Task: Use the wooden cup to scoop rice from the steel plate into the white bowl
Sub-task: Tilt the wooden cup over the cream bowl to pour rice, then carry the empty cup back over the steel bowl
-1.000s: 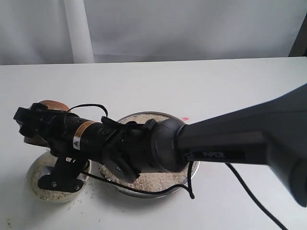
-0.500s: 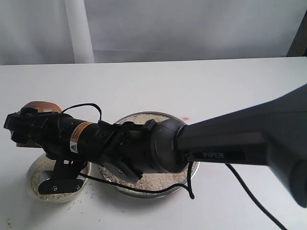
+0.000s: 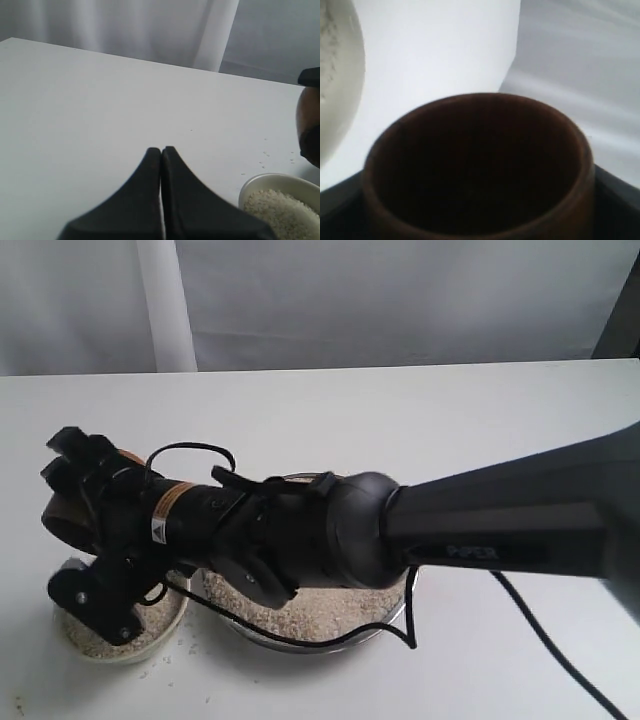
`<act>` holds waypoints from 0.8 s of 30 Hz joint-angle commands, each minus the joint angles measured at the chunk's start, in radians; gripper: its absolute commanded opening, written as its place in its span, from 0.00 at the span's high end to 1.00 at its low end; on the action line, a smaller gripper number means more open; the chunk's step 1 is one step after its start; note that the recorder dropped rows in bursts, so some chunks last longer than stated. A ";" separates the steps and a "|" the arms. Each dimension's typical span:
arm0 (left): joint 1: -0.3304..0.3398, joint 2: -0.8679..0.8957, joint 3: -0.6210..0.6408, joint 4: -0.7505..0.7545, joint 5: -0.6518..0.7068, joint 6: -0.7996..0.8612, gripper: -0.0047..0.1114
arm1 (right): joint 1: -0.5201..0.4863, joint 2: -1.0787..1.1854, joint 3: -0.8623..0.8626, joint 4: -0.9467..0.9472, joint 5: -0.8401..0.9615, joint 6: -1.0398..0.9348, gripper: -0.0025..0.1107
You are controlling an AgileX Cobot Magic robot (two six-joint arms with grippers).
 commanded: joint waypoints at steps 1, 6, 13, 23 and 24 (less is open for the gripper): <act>-0.005 -0.002 -0.004 -0.006 -0.006 -0.001 0.96 | -0.017 -0.100 -0.042 -0.070 0.236 0.401 0.98; -0.005 -0.002 -0.004 -0.006 -0.006 -0.001 0.96 | -0.041 -0.163 -0.158 -0.172 0.641 0.696 0.98; -0.005 -0.002 -0.004 -0.006 -0.006 -0.001 0.96 | -0.077 -0.178 -0.305 -0.466 1.165 0.990 0.98; -0.005 -0.002 -0.004 -0.006 -0.006 -0.001 0.96 | -0.144 -0.128 -0.288 -0.770 1.316 1.057 0.98; -0.005 -0.002 -0.004 -0.006 -0.006 -0.001 0.96 | -0.147 -0.092 -0.288 -0.805 1.328 1.057 0.98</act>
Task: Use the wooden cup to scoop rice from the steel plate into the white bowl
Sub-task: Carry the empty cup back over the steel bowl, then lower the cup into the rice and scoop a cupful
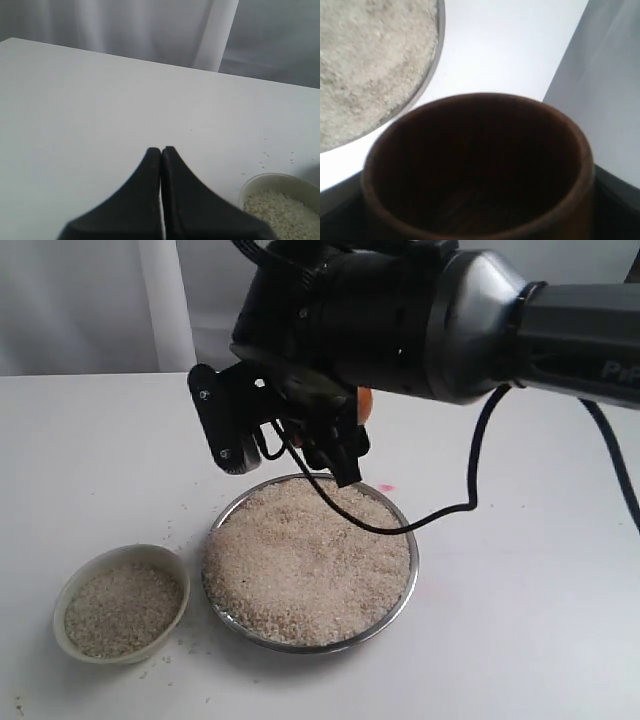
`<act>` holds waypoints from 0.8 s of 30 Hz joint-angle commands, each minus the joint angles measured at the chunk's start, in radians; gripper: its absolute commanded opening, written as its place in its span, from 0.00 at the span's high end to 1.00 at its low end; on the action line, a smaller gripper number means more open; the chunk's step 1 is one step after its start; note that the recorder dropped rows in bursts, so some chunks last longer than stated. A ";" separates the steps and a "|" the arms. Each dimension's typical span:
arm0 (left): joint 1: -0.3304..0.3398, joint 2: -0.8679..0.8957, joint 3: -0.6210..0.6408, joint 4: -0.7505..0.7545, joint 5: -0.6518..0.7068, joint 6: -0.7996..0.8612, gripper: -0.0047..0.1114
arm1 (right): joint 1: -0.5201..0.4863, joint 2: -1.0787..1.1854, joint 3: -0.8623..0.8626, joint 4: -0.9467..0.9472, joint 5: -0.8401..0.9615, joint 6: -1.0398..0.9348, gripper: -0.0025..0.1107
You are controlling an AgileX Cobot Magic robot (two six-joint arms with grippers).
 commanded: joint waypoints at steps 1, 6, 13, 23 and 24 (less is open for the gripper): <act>-0.005 -0.002 -0.004 -0.006 -0.006 -0.001 0.96 | -0.020 0.088 0.006 -0.139 0.035 0.018 0.98; -0.005 -0.002 -0.004 -0.006 -0.006 -0.001 0.96 | -0.020 0.206 0.006 -0.248 0.042 0.033 0.98; -0.005 -0.002 -0.004 -0.006 -0.006 -0.001 0.96 | -0.020 0.281 0.006 -0.278 0.084 0.033 0.98; -0.005 -0.002 -0.004 -0.006 -0.006 -0.001 0.96 | -0.018 0.333 0.007 -0.276 0.086 0.033 0.98; -0.005 -0.002 -0.004 -0.006 -0.006 -0.001 0.96 | -0.018 0.340 0.007 -0.274 0.086 0.033 0.98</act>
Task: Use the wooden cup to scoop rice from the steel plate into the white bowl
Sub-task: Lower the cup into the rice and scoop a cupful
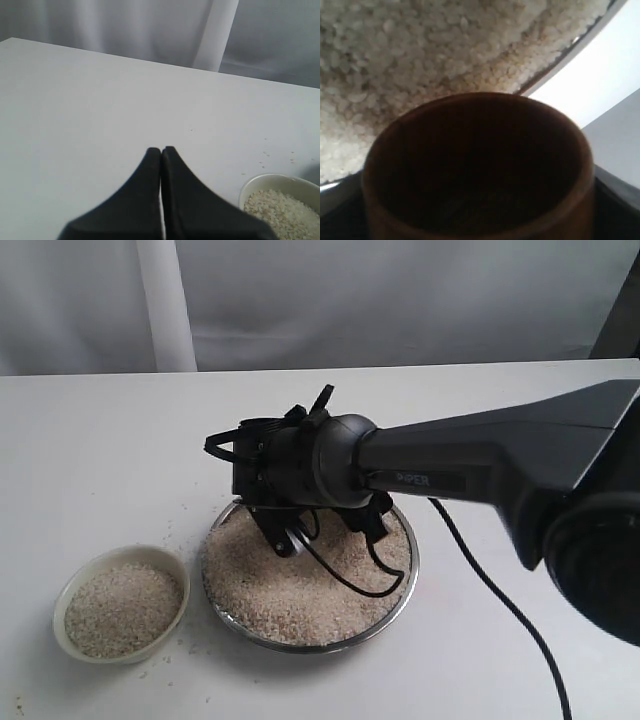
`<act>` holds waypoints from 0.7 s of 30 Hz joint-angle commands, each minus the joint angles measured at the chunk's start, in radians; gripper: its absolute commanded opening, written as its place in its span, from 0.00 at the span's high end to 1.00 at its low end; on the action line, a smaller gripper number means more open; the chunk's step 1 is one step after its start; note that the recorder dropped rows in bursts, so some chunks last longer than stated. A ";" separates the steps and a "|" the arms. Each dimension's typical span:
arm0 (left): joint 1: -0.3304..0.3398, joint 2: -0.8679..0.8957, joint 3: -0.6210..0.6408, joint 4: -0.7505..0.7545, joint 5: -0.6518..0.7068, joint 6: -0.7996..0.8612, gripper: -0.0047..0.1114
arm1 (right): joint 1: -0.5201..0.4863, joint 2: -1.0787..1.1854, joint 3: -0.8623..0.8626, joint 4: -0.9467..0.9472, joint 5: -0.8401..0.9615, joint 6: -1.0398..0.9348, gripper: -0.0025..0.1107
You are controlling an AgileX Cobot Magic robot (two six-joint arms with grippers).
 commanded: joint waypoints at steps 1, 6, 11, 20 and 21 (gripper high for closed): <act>-0.005 -0.002 -0.004 -0.006 -0.006 -0.001 0.96 | 0.001 0.017 0.000 -0.009 0.010 0.000 0.98; -0.005 -0.002 -0.004 -0.006 -0.006 -0.001 0.96 | 0.011 0.027 0.000 0.020 -0.021 -0.008 0.98; -0.005 -0.002 -0.004 -0.006 -0.006 -0.001 0.96 | 0.019 0.027 0.000 0.035 -0.039 -0.012 0.98; -0.005 -0.002 -0.004 -0.006 -0.006 -0.001 0.96 | 0.028 0.027 0.000 0.102 -0.087 -0.022 0.98; -0.005 -0.002 -0.004 -0.006 -0.006 -0.001 0.96 | 0.028 0.027 0.000 0.106 -0.091 -0.022 0.98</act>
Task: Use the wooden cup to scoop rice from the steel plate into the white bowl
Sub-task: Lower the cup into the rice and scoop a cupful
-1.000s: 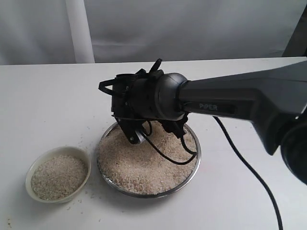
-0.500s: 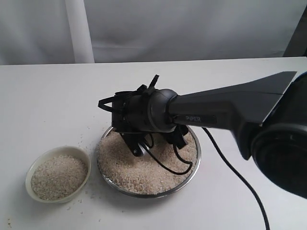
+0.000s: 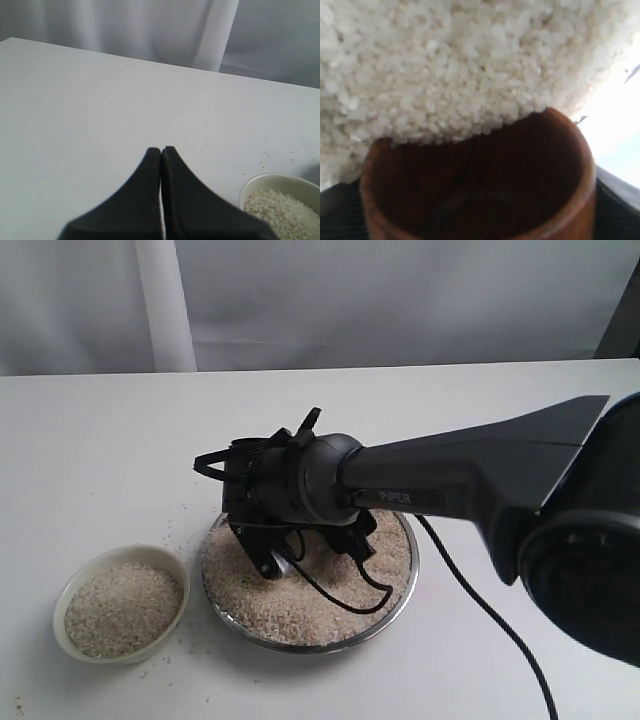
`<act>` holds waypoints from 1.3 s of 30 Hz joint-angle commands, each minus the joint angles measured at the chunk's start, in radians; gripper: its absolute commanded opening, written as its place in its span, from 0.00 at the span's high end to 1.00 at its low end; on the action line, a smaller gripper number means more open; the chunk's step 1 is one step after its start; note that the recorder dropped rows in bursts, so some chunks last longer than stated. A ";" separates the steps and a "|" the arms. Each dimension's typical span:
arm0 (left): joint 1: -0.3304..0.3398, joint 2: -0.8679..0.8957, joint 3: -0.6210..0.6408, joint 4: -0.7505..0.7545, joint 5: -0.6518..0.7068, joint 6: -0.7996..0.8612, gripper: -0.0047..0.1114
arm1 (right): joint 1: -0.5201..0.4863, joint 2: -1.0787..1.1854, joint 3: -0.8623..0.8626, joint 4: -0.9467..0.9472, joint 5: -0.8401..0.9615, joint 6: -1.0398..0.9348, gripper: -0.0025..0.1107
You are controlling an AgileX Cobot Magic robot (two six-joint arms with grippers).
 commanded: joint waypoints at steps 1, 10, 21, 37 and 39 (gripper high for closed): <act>-0.005 -0.002 -0.004 -0.006 -0.006 -0.001 0.96 | 0.005 -0.003 0.000 0.051 -0.035 -0.011 0.98; -0.005 -0.002 -0.004 -0.006 -0.006 -0.001 0.96 | 0.024 -0.003 -0.002 0.095 -0.079 -0.028 0.98; -0.005 -0.002 -0.004 -0.006 -0.006 -0.001 0.96 | 0.024 -0.012 -0.002 0.142 -0.106 -0.031 0.98; -0.005 -0.002 -0.004 -0.006 -0.006 -0.001 0.96 | 0.024 -0.049 -0.002 0.301 -0.158 -0.061 0.98; -0.005 -0.002 -0.004 -0.006 -0.006 -0.001 0.96 | 0.024 -0.049 -0.002 0.318 -0.158 -0.061 0.98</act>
